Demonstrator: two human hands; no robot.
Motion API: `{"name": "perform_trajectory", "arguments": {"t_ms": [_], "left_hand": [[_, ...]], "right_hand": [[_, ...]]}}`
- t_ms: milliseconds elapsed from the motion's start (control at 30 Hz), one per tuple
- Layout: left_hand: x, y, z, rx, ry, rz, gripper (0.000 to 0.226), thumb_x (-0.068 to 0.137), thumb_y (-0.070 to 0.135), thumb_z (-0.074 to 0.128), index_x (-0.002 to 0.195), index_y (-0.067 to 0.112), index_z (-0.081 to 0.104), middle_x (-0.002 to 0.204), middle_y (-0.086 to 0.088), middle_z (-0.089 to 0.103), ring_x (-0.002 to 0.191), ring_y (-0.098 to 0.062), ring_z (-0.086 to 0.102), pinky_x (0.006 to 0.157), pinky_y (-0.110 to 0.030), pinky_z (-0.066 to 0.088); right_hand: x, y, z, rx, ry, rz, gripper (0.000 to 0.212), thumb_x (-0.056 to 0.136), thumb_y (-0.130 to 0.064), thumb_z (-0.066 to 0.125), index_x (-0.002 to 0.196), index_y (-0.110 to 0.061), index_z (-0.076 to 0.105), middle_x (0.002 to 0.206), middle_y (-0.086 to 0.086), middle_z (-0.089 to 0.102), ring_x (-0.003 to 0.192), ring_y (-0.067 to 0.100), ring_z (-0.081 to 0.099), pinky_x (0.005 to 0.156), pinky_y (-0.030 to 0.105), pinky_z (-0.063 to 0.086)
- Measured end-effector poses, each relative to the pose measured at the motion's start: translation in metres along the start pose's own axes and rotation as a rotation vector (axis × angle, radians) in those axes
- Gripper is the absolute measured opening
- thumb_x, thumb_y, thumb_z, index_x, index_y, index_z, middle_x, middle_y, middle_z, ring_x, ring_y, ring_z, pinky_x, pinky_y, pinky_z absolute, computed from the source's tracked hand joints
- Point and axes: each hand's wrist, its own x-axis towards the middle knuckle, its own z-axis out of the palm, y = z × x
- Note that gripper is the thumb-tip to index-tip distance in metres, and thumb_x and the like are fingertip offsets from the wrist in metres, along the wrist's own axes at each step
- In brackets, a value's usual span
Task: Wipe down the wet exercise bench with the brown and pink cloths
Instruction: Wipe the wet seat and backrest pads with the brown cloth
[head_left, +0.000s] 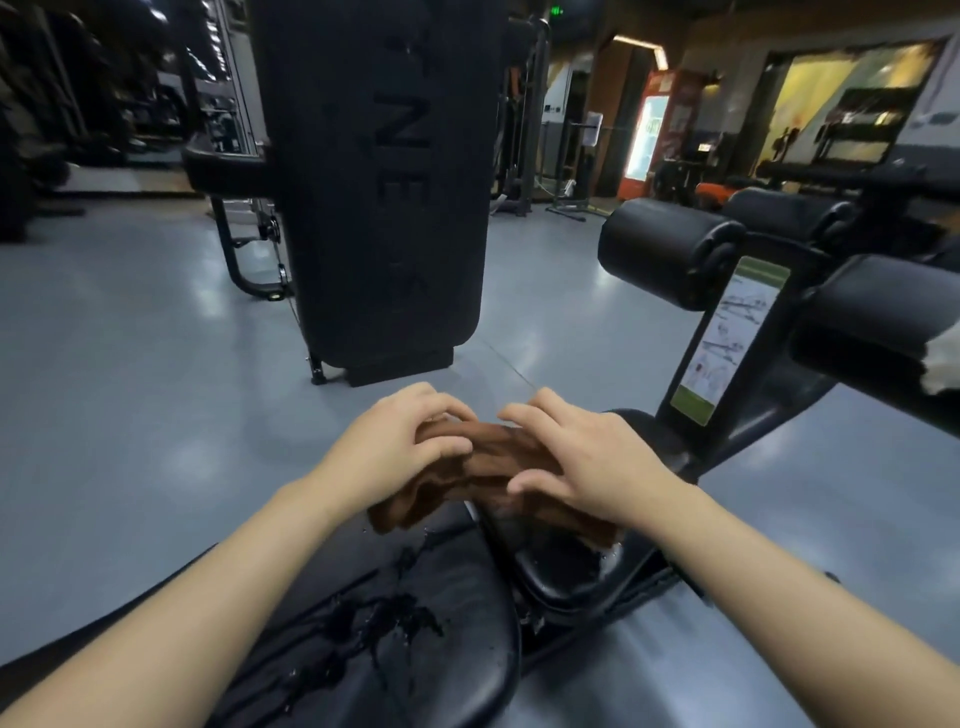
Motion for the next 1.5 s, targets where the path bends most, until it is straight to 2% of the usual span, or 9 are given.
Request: {"name": "perform_trajectory", "arguments": {"t_ms": [233,400,567,733,867,1033,1167,1367,1500], "left_hand": [[-0.031,0.016,0.021,0.098,-0.164,-0.028,0.024,0.09,0.05,0.067,0.112,0.042,0.065,0.103,0.016,0.051,0.102,-0.006,0.052,0.094,-0.033,0.045],[-0.035,0.048,0.03,0.142,-0.061,-0.04,0.02,0.1,0.041,0.053,0.115,0.036,0.066,0.103,0.015,0.055,0.106,-0.01,0.046,0.1,-0.037,0.041],[-0.037,0.057,0.051,0.189,0.075,-0.056,0.019,0.098,0.032,0.054,0.113,0.038,0.065,0.104,0.015,0.058,0.104,-0.012,0.047,0.095,-0.034,0.04],[-0.033,0.034,0.085,0.14,0.017,-0.046,0.021,0.095,0.025,0.062,0.113,0.036,0.064,0.096,0.015,0.052,0.099,-0.012,0.05,0.092,-0.034,0.043],[-0.02,0.018,0.109,0.107,0.051,-0.044,0.019,0.096,0.025,0.062,0.112,0.034,0.063,0.097,0.014,0.051,0.099,-0.011,0.05,0.088,-0.03,0.043],[-0.02,0.001,0.147,0.169,0.046,-0.117,0.028,0.095,0.024,0.059,0.123,0.03,0.059,0.116,0.008,0.054,0.113,-0.017,0.054,0.098,-0.035,0.042],[-0.028,-0.004,0.168,0.201,0.056,-0.127,0.032,0.095,0.028,0.061,0.126,0.031,0.056,0.118,0.009,0.052,0.114,-0.017,0.053,0.098,-0.033,0.039],[-0.019,0.005,0.167,0.149,0.077,-0.15,0.022,0.098,0.03,0.057,0.12,0.027,0.061,0.111,0.01,0.056,0.108,-0.018,0.058,0.097,-0.033,0.038],[-0.018,0.027,0.151,0.099,0.152,-0.085,0.012,0.096,0.027,0.056,0.104,0.026,0.064,0.094,0.013,0.049,0.094,-0.017,0.057,0.084,-0.034,0.042]], "right_hand": [[-0.038,0.004,-0.005,0.019,-0.034,-0.016,0.039,0.099,-0.051,0.04,0.113,-0.02,0.061,0.098,0.0,0.055,0.081,0.024,0.058,0.066,0.04,0.05],[-0.053,0.012,-0.013,-0.041,0.133,0.017,0.031,0.101,-0.038,0.042,0.105,-0.019,0.066,0.088,0.0,0.054,0.078,0.025,0.052,0.068,0.038,0.04],[-0.065,0.015,-0.002,-0.077,0.172,0.056,0.024,0.097,-0.033,0.049,0.105,-0.018,0.067,0.09,0.001,0.054,0.08,0.026,0.051,0.07,0.038,0.037],[-0.069,0.026,0.022,-0.054,0.104,0.09,0.019,0.087,-0.024,0.066,0.106,-0.02,0.067,0.096,-0.001,0.056,0.088,0.024,0.052,0.075,0.036,0.038],[-0.071,0.04,0.036,-0.083,0.158,0.08,0.022,0.087,-0.023,0.067,0.108,-0.016,0.066,0.099,0.001,0.057,0.089,0.022,0.05,0.077,0.036,0.037],[-0.077,0.053,0.077,-0.127,-0.028,0.182,0.023,0.09,-0.03,0.065,0.109,-0.018,0.063,0.101,0.002,0.055,0.089,0.027,0.053,0.078,0.039,0.041],[-0.089,0.058,0.097,-0.028,-0.107,0.313,0.027,0.093,-0.033,0.063,0.116,-0.018,0.063,0.108,0.003,0.057,0.094,0.026,0.056,0.082,0.042,0.048],[-0.096,0.055,0.078,0.049,0.041,0.344,0.026,0.097,-0.036,0.05,0.104,-0.02,0.069,0.095,0.0,0.059,0.086,0.026,0.06,0.07,0.04,0.05],[-0.092,0.044,0.035,0.051,0.2,0.32,0.032,0.101,-0.04,0.04,0.103,-0.022,0.067,0.093,-0.004,0.058,0.08,0.021,0.063,0.058,0.04,0.052]]}}
